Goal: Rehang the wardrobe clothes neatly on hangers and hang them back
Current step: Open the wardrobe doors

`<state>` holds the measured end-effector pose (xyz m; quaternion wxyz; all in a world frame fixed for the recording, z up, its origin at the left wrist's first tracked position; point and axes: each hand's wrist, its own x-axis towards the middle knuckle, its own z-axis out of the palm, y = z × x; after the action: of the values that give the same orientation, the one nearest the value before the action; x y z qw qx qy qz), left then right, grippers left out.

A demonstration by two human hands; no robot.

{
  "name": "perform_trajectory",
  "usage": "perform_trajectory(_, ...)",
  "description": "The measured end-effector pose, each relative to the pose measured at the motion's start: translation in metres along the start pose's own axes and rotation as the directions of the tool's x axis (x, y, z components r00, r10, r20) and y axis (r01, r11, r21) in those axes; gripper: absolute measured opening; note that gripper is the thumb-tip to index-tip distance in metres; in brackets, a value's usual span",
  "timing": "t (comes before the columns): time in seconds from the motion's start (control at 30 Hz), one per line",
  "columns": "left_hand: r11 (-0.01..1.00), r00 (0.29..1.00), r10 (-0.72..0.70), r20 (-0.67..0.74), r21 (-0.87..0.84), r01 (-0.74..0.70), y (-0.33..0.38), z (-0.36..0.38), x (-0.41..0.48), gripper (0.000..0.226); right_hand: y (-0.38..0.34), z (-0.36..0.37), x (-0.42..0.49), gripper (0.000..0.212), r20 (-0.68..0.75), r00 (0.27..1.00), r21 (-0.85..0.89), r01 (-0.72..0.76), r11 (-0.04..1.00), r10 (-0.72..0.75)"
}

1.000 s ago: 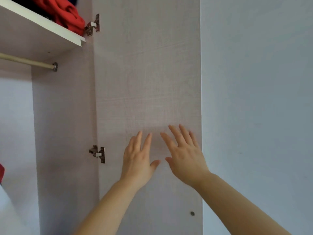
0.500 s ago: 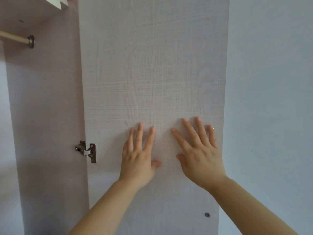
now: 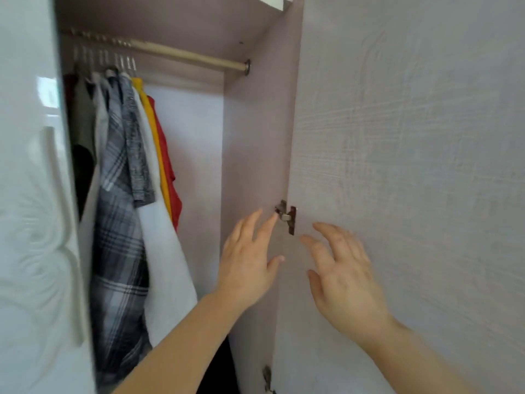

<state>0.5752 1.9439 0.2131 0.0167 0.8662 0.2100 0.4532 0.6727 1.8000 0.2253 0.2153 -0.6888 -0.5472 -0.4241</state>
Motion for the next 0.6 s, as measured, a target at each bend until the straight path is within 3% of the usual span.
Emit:
perform_trajectory(0.17, 0.941, 0.977, -0.207, -0.049, 0.263, 0.213, -0.059, -0.062, -0.057, 0.067, -0.055, 0.037, 0.009, 0.055, 0.21, 0.978, 0.361, -0.068, 0.93, -0.01)
perform_trajectory(0.33, 0.825, 0.92, -0.366, -0.143, 0.408, 0.392, -0.096, -0.126, -0.103, 0.067, -0.116, 0.059, 0.018, 0.057, 0.269, 0.952, 0.506, -0.009, 0.862, -0.148)
perform_trajectory(0.5, 0.749, 0.864, -0.431, -0.261, 0.43, 0.504, -0.128, -0.167, -0.115, 0.068, -0.162, 0.071, 0.033, 0.056, 0.266, 0.932, 0.603, 0.04, 0.797, -0.248)
perform_trajectory(0.6, 0.767, 0.837, -0.468, -0.283, 0.34, 0.544, -0.147, -0.177, -0.103, 0.075, -0.179, 0.076, 0.044, 0.056, 0.259, 0.932, 0.62, 0.041, 0.784, -0.254)
